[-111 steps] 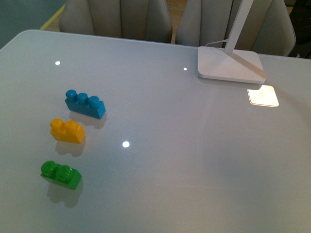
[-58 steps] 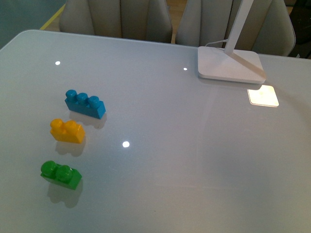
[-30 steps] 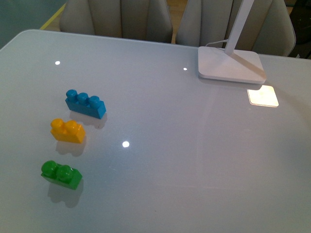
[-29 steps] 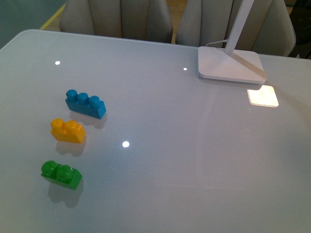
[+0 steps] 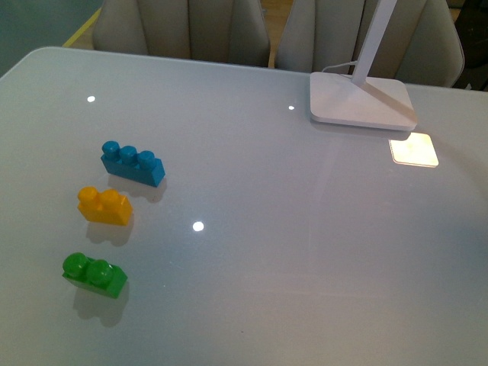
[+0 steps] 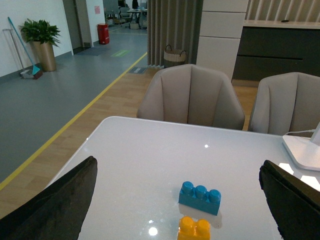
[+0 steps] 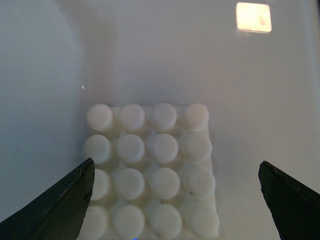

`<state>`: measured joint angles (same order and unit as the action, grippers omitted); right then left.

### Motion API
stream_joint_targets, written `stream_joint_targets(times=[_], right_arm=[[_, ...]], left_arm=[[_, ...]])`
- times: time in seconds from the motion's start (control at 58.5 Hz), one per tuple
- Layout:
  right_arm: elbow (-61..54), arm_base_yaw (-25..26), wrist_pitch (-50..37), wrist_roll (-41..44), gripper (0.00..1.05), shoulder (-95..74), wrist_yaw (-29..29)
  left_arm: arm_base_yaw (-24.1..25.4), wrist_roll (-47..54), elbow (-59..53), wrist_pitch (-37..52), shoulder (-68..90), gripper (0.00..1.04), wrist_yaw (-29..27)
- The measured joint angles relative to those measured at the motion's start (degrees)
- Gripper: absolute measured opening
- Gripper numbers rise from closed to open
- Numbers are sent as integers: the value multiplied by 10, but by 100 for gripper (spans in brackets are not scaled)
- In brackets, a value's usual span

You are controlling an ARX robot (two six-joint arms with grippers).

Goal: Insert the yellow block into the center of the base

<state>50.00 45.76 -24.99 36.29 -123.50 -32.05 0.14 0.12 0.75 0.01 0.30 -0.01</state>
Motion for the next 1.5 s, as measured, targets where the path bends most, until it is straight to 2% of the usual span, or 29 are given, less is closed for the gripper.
stream_joint_targets(times=[0.12,0.496,1.129,1.248,1.505], right_arm=[[33,-9,22,18,96,-52,-3],[100,11,28,23,96,-150,11],[103,-18,-12,-55,96,-190,25],[81,-53,-22,-38,97,-188,37],[34,-164,-39,-42,97,-173,58]], left_arm=[[0,0,0,0,0,97,0],[0,0,0,0,0,97,0],[0,0,0,0,0,97,0],[0,0,0,0,0,97,0],[0,0,0,0,0,97,0]])
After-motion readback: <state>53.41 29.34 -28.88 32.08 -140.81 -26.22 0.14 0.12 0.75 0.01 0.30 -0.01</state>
